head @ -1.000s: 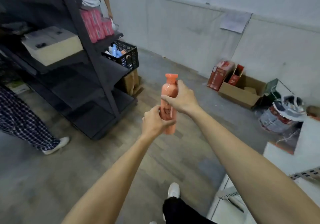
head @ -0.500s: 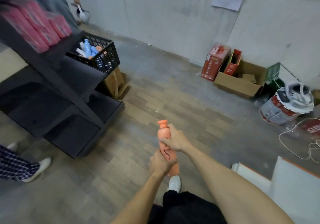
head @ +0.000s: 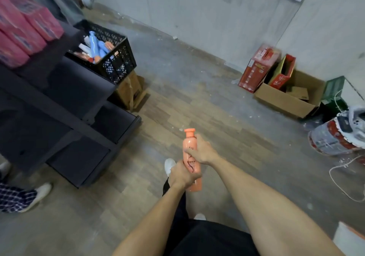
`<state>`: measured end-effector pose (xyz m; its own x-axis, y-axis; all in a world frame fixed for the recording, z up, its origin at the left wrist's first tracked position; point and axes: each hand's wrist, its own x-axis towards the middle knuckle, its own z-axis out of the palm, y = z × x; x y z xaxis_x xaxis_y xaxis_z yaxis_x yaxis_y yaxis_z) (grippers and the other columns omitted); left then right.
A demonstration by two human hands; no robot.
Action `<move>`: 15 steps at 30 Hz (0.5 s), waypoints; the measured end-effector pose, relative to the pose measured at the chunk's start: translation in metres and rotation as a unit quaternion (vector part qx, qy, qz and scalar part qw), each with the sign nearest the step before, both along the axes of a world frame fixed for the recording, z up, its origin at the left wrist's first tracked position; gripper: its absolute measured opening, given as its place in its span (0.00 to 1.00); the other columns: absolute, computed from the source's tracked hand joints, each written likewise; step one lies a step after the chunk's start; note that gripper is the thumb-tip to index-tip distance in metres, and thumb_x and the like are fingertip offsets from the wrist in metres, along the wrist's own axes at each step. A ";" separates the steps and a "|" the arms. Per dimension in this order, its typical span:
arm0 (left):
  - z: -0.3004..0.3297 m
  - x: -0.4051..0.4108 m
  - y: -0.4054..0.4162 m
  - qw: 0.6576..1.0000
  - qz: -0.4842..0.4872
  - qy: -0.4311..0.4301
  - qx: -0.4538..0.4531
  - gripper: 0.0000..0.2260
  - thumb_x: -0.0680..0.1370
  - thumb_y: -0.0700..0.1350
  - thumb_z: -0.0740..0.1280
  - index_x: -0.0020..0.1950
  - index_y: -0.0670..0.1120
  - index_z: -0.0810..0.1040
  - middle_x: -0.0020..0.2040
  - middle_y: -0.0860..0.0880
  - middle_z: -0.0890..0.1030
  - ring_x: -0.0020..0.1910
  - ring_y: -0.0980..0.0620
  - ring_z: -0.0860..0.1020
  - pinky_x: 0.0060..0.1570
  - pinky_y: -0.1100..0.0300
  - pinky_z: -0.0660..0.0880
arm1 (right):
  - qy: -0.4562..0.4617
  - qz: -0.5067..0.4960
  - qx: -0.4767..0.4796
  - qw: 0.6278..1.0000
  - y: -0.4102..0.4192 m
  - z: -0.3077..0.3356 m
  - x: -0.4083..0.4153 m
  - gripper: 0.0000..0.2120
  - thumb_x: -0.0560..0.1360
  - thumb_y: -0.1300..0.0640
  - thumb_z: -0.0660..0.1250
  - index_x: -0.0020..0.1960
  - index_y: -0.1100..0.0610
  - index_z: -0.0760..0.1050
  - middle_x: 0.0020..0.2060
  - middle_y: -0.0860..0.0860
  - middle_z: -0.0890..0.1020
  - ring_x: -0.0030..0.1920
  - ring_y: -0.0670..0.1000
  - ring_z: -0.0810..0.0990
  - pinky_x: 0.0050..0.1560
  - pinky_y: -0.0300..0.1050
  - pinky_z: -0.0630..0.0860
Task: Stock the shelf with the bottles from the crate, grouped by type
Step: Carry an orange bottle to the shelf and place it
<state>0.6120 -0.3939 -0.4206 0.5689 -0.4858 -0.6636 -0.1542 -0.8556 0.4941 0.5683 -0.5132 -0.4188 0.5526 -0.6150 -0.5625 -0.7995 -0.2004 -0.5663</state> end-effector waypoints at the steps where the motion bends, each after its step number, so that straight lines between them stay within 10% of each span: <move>1: -0.001 0.015 -0.016 1.000 -0.013 -0.001 0.003 0.21 0.63 0.56 0.75 0.51 0.50 0.76 0.44 0.51 0.80 0.47 0.49 0.79 0.46 0.57 0.76 | 0.001 0.001 -0.004 1.000 -0.016 0.000 0.013 0.27 0.76 0.46 0.70 0.67 0.57 0.64 0.61 0.60 0.78 0.61 0.62 0.77 0.58 0.53 0.74; 15: 0.020 0.234 -0.236 0.999 -0.013 -0.013 -0.041 0.21 0.63 0.57 0.77 0.52 0.52 0.78 0.54 0.47 0.83 0.56 0.46 0.80 0.49 0.57 0.75 | -0.016 -0.040 -0.057 0.997 -0.237 0.027 0.229 0.27 0.75 0.45 0.70 0.66 0.56 0.66 0.60 0.59 0.79 0.61 0.62 0.77 0.57 0.52 0.74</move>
